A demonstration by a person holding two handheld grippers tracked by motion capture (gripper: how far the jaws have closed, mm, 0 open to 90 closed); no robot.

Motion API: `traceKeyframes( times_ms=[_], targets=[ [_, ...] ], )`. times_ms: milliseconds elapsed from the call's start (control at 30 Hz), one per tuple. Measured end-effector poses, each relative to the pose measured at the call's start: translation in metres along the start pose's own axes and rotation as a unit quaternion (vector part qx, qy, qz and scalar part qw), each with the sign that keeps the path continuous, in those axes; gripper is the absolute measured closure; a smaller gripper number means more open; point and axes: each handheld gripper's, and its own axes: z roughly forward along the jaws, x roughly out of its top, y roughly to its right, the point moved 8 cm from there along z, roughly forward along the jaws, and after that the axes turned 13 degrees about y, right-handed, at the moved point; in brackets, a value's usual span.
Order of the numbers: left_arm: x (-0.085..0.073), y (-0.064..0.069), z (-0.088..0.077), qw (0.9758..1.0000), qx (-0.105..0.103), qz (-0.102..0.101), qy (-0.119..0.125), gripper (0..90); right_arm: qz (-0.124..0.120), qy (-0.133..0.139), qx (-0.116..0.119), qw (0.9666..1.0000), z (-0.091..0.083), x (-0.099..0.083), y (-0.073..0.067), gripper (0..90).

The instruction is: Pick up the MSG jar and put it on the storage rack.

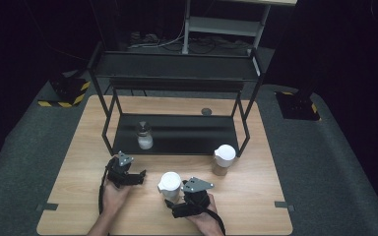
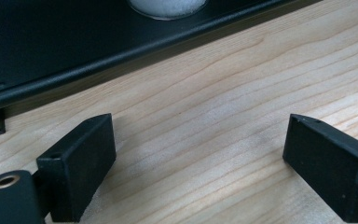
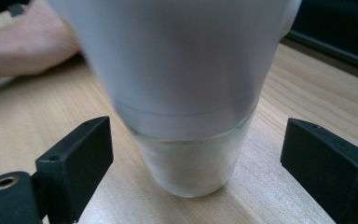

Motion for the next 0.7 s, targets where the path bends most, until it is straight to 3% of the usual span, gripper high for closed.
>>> traceKeyframes(
  times_ms=[333,433,700],
  targets=[
    [0.000,0.000,0.000,1.0000,0.000,0.000,0.000,9.0,-0.004,0.015,0.007,0.9999,0.003,0.006,-0.002,10.3],
    [0.000,-0.001,0.000,1.0000,-0.002,-0.001,0.000,8.6,0.004,0.010,0.012,0.9999,0.006,0.003,-0.001,9.9],
    [0.000,0.000,0.000,1.0000,0.000,0.000,-0.001,8.3,-0.005,0.003,0.014,0.9999,0.011,0.003,-0.008,9.8]
  ],
)
